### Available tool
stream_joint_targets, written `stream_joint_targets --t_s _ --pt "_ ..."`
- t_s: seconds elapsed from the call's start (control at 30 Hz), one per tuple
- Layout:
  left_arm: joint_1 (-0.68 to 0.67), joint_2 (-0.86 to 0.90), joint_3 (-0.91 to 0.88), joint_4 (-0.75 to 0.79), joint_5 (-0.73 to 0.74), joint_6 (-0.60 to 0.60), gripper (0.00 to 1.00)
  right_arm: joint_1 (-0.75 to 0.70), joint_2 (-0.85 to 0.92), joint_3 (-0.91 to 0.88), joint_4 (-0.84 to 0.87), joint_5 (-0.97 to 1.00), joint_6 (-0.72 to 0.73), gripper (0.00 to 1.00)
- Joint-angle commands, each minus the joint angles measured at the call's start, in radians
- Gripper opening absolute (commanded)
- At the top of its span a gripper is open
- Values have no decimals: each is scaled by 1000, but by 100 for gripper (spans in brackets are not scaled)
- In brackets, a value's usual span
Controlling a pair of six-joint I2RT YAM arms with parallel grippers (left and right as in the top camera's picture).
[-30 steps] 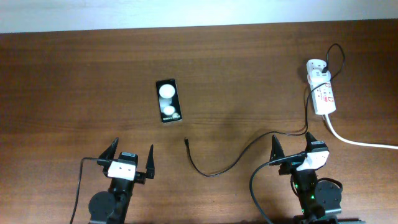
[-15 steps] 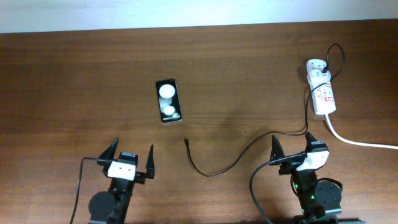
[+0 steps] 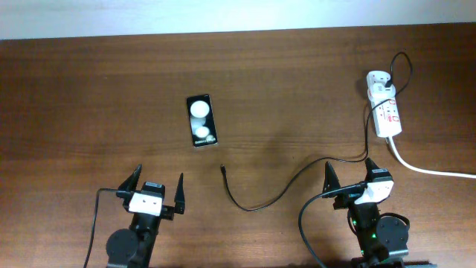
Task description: Plug charger to phone and switch on socket
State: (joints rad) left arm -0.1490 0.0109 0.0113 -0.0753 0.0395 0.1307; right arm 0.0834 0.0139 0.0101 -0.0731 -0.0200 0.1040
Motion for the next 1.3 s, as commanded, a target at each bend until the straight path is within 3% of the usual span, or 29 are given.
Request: stream_joint_targets --t_s 0.0,0.2,0.27,0.5,0.63,0.83,0.9,1.1,1.17,1.23,1.27 --pt "6 -5 -2 -8 -10 -2 99 8 -10 -5 -6 6 1 99" --pt "6 -5 2 12 34 -2 99 8 -10 -5 -6 6 1 99" --pt "6 -5 48 8 80 -68 99 8 -10 -5 -6 6 1 99" --pt "6 116 409 -273 75 -166 99 8 -10 -5 -6 6 1 99" --pt "6 427 719 -427 102 -207 99 8 -10 -5 -6 6 1 99" --pt "6 940 1163 -805 246 -206 99 8 -10 -5 -6 6 1 99" --pt "6 1050 1188 -768 319 -206 99 8 -10 -5 -6 6 1 99" --pt "6 1290 1188 -726 325 -206 97 8 -10 -5 -6 6 1 99" --pt "6 1338 1188 -729 330 -206 61 8 -10 -5 -6 6 1 99" --pt "5 1368 1188 -746 357 -207 13 8 -10 -5 -6 6 1 99" --pt "5 1376 1186 -745 353 -207 12 8 -10 -5 -6 6 1 99"
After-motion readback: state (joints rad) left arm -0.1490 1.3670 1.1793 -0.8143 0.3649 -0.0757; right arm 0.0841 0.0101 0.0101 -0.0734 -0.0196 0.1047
